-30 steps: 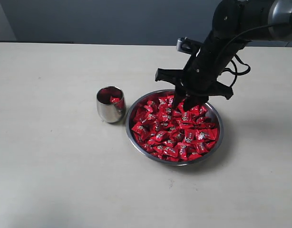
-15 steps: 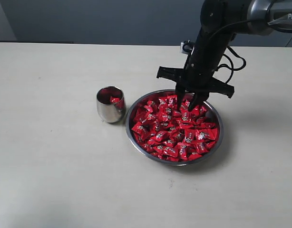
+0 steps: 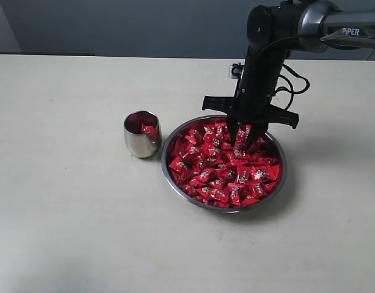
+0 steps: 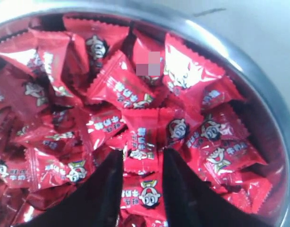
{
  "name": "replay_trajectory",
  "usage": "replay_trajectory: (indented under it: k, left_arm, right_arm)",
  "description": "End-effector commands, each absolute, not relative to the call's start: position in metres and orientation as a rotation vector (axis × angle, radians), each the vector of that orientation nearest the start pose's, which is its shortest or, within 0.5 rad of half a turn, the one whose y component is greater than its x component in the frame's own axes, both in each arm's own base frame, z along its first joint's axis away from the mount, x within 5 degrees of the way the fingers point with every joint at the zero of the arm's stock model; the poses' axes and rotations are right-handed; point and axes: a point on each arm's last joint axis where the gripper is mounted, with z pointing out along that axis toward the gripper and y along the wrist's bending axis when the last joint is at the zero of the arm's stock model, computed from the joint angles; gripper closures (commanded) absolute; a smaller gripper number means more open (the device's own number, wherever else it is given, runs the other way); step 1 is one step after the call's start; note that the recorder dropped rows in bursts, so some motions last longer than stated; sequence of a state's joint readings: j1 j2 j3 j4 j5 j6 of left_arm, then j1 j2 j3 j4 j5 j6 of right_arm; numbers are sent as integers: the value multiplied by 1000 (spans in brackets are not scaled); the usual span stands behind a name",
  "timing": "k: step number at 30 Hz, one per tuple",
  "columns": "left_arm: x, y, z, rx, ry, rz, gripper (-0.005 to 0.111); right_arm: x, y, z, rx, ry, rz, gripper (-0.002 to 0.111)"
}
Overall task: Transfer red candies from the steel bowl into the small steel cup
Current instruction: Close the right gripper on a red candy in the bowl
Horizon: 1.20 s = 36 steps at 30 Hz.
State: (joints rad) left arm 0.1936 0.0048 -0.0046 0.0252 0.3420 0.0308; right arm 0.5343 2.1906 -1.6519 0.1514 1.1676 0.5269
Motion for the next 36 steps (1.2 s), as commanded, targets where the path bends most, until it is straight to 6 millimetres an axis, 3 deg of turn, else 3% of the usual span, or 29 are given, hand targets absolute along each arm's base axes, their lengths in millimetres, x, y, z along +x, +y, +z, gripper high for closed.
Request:
replay_trajectory:
  k: [1, 36]
  left_arm:
    - [53, 11, 183, -126, 1817, 179, 106]
    - [53, 11, 183, -126, 1817, 179, 106]
  right_arm:
    - [366, 224, 154, 91, 3232, 123, 79]
    - [373, 229, 147, 111, 3177, 201, 79]
